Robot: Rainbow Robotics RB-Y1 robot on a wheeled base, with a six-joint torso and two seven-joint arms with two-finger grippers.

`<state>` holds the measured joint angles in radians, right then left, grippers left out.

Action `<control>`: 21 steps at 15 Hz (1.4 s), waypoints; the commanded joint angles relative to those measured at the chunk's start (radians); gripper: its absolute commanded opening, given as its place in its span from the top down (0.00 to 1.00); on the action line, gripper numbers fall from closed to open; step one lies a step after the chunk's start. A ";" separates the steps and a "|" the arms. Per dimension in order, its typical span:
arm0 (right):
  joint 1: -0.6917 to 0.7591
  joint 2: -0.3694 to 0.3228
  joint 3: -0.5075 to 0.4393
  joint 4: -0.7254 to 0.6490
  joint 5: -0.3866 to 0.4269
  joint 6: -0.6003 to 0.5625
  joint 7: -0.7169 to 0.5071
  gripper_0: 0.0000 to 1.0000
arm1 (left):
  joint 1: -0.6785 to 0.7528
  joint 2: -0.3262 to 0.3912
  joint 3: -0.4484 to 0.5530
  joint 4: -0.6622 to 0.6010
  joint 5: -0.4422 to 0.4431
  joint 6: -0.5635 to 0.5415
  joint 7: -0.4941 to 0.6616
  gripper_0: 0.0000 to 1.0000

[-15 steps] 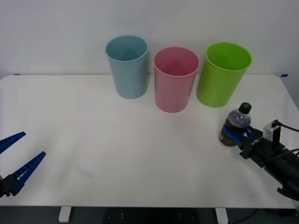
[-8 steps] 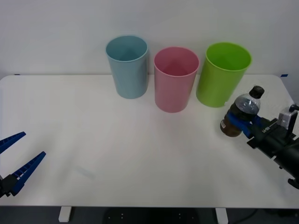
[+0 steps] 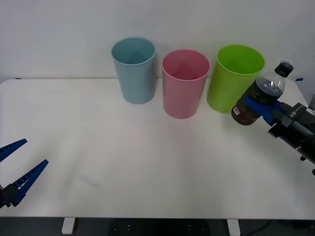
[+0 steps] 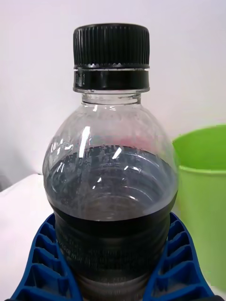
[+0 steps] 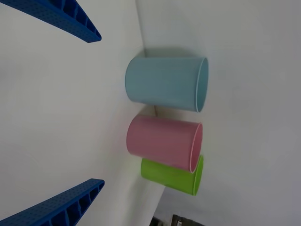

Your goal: Grasp the object on the table and drop it into the matching bin: aluminum can to the light blue bin, PET bottle to the pink bin.

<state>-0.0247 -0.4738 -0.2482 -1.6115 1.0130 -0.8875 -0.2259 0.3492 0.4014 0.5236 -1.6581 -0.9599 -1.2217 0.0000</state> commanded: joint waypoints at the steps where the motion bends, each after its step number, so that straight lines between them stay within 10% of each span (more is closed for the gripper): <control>1: -0.061 -0.029 0.018 -0.007 -0.007 -0.001 -0.024 1.00 | 0.000 0.000 0.000 0.000 0.000 0.000 0.000 0.00; 10: -0.328 -0.147 0.178 0.078 -0.050 0.068 -0.015 1.00 | 0.000 0.000 0.000 0.000 0.000 0.000 0.000 0.00; 21: -0.652 -0.095 0.297 0.403 0.050 0.068 0.059 1.00 | 0.000 0.000 0.000 0.000 0.000 0.000 0.000 0.00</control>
<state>-0.6600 -0.5809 0.0487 -1.2291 1.0475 -0.8188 -0.1723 0.3491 0.4014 0.5236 -1.6581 -0.9599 -1.2217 0.0000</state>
